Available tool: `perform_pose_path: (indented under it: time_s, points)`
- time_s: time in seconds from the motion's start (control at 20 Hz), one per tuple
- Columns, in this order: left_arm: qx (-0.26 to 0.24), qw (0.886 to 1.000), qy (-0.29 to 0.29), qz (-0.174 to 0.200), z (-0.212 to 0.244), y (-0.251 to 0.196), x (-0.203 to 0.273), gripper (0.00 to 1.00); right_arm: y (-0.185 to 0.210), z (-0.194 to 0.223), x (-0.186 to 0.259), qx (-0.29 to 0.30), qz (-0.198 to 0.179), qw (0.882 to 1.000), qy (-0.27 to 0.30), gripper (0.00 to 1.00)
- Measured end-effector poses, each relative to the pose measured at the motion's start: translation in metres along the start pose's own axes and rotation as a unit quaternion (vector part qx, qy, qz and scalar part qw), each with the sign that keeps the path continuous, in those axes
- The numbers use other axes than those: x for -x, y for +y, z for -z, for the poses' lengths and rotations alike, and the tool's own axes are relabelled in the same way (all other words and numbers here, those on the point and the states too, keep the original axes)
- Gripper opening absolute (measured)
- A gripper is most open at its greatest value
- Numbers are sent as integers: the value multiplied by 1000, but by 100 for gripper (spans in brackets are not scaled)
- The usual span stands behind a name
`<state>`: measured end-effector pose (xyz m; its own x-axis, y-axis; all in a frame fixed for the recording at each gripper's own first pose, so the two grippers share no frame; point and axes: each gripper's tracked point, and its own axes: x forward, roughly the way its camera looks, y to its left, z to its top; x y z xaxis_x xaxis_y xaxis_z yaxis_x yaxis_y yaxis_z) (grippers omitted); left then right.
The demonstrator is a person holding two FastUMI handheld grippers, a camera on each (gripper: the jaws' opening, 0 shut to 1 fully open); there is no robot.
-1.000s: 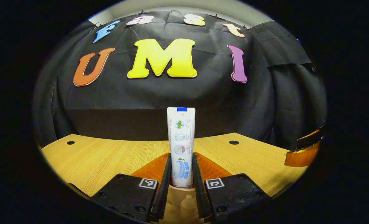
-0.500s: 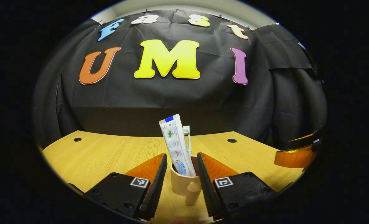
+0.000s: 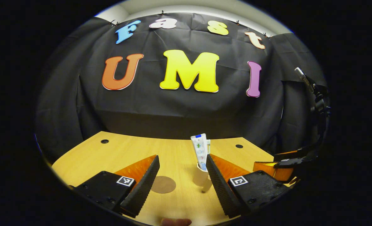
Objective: Put the toothbrush and toothpaste on the desktop into the cup, then pick up the cup and place it on the coaster on the desktop.
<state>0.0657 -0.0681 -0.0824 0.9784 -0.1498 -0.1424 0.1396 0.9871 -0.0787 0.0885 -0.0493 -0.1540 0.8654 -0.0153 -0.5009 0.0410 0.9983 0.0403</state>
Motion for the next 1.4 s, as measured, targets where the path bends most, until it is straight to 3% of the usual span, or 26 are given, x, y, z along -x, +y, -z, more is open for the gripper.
perform_pose_path:
  time_s: [0.25,0.55,0.95,1.4]
  points:
    - [8,999,-3,-42,-23,56,28,94,45,-7,-15,-12,-15,998,53,94]
    - [10,997,-11,-70,-37,106,36,94,80,10,-54,6,-3,989,150,94]
    - [57,994,20,-91,-22,139,27,94,90,59,-112,-18,19,954,298,94]
    - [64,987,51,-135,-5,177,33,95,88,92,-150,-36,48,917,394,93]
